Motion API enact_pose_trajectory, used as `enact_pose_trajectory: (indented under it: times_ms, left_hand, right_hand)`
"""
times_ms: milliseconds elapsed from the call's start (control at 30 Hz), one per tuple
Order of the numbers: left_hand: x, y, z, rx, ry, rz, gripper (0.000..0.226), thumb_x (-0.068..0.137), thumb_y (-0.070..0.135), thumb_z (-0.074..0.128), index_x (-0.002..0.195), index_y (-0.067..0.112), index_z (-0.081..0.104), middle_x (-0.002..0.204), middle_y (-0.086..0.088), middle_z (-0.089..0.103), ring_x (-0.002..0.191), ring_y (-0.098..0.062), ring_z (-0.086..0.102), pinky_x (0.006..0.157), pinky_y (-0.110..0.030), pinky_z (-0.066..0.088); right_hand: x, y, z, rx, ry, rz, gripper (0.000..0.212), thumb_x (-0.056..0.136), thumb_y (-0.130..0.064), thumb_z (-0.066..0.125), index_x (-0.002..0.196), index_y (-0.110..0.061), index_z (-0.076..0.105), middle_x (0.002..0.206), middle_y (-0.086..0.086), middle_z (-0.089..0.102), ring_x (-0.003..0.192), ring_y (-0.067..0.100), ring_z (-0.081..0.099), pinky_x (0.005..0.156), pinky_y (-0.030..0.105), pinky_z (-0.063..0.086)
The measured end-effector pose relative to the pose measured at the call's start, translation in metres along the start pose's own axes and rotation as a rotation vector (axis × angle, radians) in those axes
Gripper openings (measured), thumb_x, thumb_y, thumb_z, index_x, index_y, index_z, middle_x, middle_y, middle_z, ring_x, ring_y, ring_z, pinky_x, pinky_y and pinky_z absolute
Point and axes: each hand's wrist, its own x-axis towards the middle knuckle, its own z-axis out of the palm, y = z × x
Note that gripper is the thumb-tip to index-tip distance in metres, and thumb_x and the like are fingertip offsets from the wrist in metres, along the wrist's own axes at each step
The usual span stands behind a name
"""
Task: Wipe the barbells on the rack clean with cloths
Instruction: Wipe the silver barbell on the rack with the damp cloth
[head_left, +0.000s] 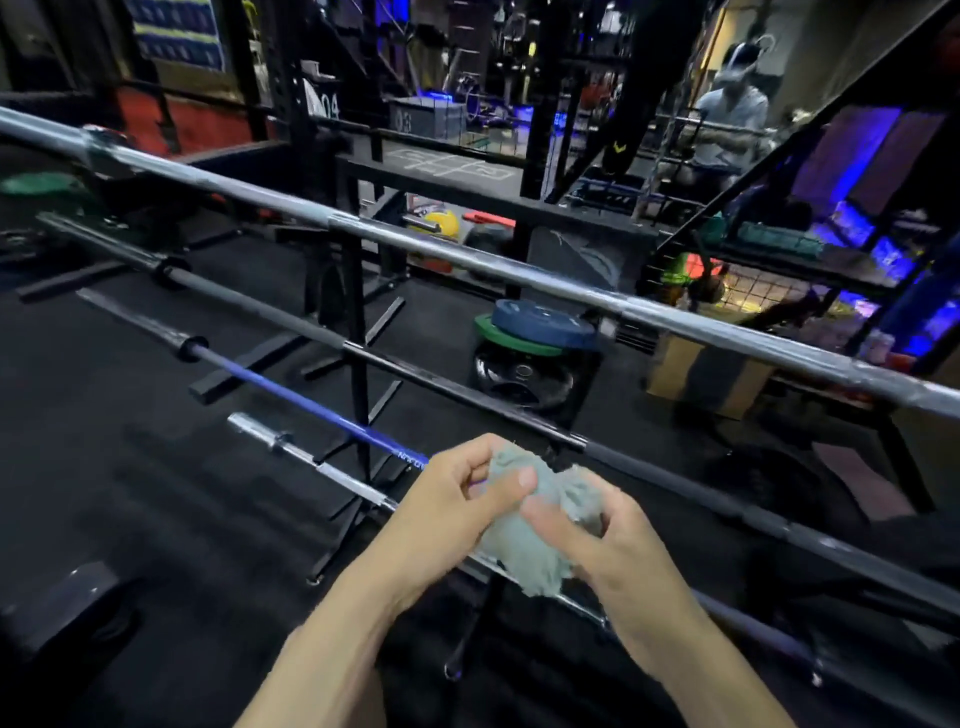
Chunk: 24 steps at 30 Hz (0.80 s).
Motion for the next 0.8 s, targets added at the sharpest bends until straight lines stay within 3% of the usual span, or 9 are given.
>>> enact_pose_trajectory:
  times_ms: [67, 133, 233, 400, 467, 567, 700, 800]
  left_hand:
    - [0.039, -0.005, -0.026, 0.081, -0.034, 0.011, 0.008, 0.095, 0.025, 0.07, 0.093, 0.017, 0.071, 0.081, -0.004, 0.071, 0.07, -0.013, 0.064, 0.062, -0.024, 0.049]
    - [0.078, -0.007, -0.05, 0.141, -0.076, 0.039, 0.004, 0.093, 0.025, 0.073, 0.089, 0.023, 0.074, 0.082, -0.008, 0.07, 0.074, -0.013, 0.062, 0.066, -0.027, 0.048]
    - [0.122, -0.012, -0.079, 0.143, -0.111, 0.024, 0.009, 0.093, 0.023, 0.072, 0.096, 0.015, 0.074, 0.087, -0.007, 0.07, 0.079, -0.014, 0.063, 0.071, -0.028, 0.05]
    - [0.151, -0.022, -0.119, 0.102, -0.087, -0.137, 0.023, 0.092, 0.029, 0.07, 0.108, 0.012, 0.072, 0.096, -0.004, 0.076, 0.085, -0.013, 0.067, 0.075, -0.026, 0.052]
    - [0.152, -0.019, -0.128, 0.12, -0.1, -0.147, 0.025, 0.09, 0.027, 0.07, 0.106, 0.008, 0.071, 0.094, -0.003, 0.076, 0.084, -0.011, 0.068, 0.072, -0.023, 0.051]
    - [0.142, -0.006, -0.133, 0.158, -0.248, -0.073, 0.012, 0.095, 0.025, 0.071, 0.1, 0.014, 0.073, 0.093, -0.002, 0.075, 0.084, -0.012, 0.067, 0.075, -0.025, 0.05]
    - [0.11, 0.018, -0.14, 0.232, -0.41, 0.034, 0.013, 0.093, 0.026, 0.07, 0.101, 0.017, 0.075, 0.095, -0.005, 0.076, 0.085, -0.013, 0.068, 0.077, -0.027, 0.052]
    - [0.079, 0.037, -0.151, 0.248, -0.448, 0.11, 0.005, 0.092, 0.027, 0.073, 0.095, 0.026, 0.077, 0.092, -0.004, 0.076, 0.083, -0.015, 0.069, 0.076, -0.029, 0.054]
  right_hand:
    - [0.041, -0.001, 0.0, -0.094, 0.075, -0.026, 0.029, 0.087, -0.034, 0.081, 0.102, -0.013, 0.068, 0.09, 0.004, 0.074, 0.082, 0.02, 0.071, 0.071, 0.025, 0.055]
    - [0.08, -0.001, -0.001, -0.192, 0.113, -0.062, 0.019, 0.091, -0.035, 0.074, 0.103, -0.021, 0.072, 0.09, -0.002, 0.075, 0.084, 0.016, 0.072, 0.073, 0.025, 0.055]
    - [0.128, 0.002, 0.001, -0.223, 0.145, -0.065, 0.019, 0.094, -0.039, 0.069, 0.103, -0.023, 0.075, 0.09, -0.002, 0.075, 0.086, 0.015, 0.073, 0.076, 0.031, 0.056]
    - [0.176, 0.017, 0.007, -0.232, 0.176, -0.1, 0.017, 0.099, -0.023, 0.065, 0.089, -0.015, 0.076, 0.078, 0.0, 0.071, 0.073, 0.009, 0.063, 0.07, 0.029, 0.05]
    - [0.177, 0.016, 0.013, -0.244, 0.197, -0.107, 0.018, 0.1, -0.024, 0.065, 0.087, -0.014, 0.074, 0.075, 0.003, 0.068, 0.071, 0.009, 0.059, 0.07, 0.032, 0.048]
    - [0.155, 0.005, 0.026, -0.262, 0.203, -0.088, 0.01, 0.096, -0.025, 0.07, 0.09, -0.017, 0.073, 0.075, 0.005, 0.065, 0.069, 0.009, 0.056, 0.069, 0.03, 0.046]
    - [0.11, -0.011, 0.058, -0.291, 0.251, -0.02, 0.015, 0.089, -0.035, 0.078, 0.099, -0.024, 0.074, 0.089, 0.001, 0.074, 0.084, 0.023, 0.069, 0.079, 0.038, 0.054]
    - [0.08, -0.026, 0.094, -0.315, 0.229, -0.004, 0.02, 0.087, -0.036, 0.079, 0.103, -0.026, 0.074, 0.092, -0.002, 0.076, 0.083, 0.017, 0.07, 0.075, 0.036, 0.054]
